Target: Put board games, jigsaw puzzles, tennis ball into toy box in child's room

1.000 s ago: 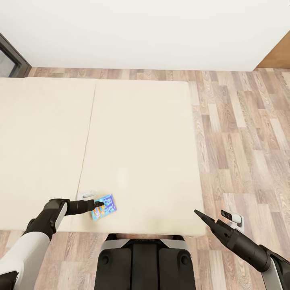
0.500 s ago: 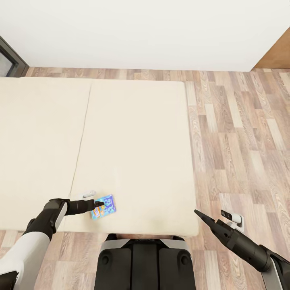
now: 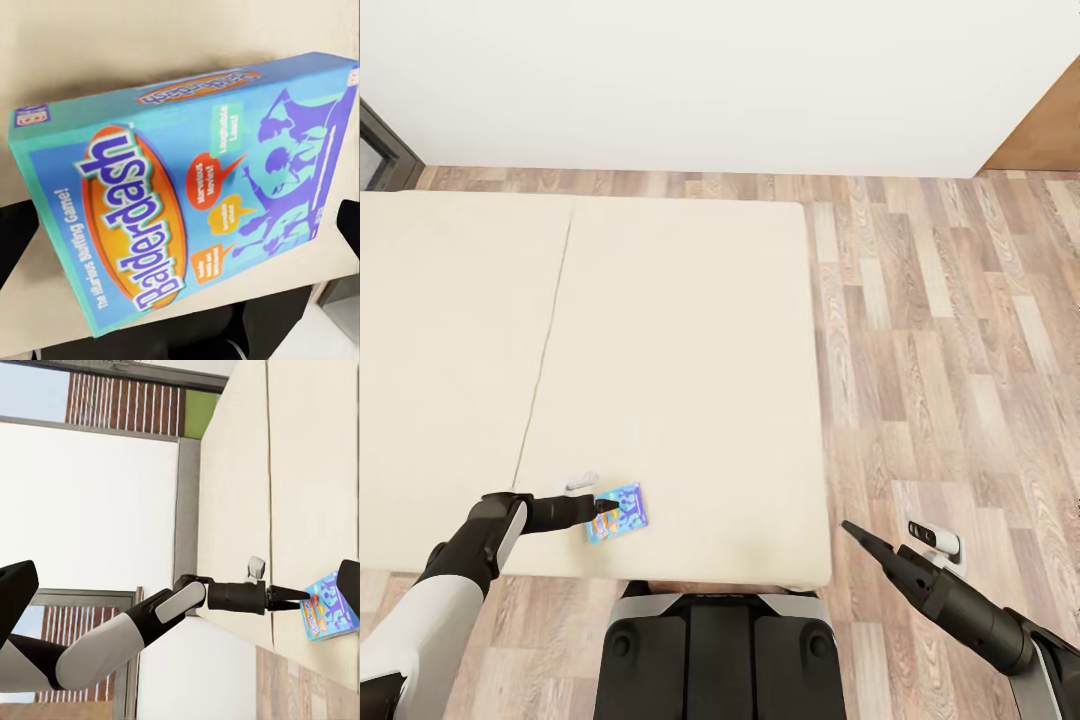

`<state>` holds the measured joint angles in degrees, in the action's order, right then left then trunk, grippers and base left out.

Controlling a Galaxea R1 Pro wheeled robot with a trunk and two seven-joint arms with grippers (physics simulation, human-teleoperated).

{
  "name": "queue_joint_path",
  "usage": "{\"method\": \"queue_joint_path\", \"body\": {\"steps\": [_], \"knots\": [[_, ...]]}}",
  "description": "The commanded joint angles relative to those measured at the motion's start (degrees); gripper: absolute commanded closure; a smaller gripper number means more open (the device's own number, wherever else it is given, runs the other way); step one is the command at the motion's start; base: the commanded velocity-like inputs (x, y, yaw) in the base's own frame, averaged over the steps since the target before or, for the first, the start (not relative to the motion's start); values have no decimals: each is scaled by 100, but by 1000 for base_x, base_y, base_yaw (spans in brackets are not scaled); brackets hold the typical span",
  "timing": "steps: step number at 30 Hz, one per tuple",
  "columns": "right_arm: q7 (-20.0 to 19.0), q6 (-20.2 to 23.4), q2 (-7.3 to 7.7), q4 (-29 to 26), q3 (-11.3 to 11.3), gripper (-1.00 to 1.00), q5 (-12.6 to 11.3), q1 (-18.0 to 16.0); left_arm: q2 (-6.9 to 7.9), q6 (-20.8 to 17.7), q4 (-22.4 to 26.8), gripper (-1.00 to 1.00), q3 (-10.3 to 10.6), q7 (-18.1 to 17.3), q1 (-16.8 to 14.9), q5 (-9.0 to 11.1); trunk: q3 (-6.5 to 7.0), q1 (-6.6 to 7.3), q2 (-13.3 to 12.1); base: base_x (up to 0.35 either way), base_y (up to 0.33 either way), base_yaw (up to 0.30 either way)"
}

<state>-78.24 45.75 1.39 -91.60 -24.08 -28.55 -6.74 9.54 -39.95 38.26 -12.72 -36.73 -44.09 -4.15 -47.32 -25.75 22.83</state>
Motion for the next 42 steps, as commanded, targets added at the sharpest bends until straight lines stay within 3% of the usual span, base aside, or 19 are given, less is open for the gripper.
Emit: {"method": "queue_joint_path", "body": {"steps": [1,42], "knots": [[-6,49,2,1,0,-100,-18,-2,-5,-38,9,-100,-29,-47,-2,-43,-6,-3,9,0,-222,0],[-7,49,2,1,-4,-100,-18,-2,-5,-50,24,-100,-27,-55,-3,-43,-6,-3,9,0,-161,0]]}}
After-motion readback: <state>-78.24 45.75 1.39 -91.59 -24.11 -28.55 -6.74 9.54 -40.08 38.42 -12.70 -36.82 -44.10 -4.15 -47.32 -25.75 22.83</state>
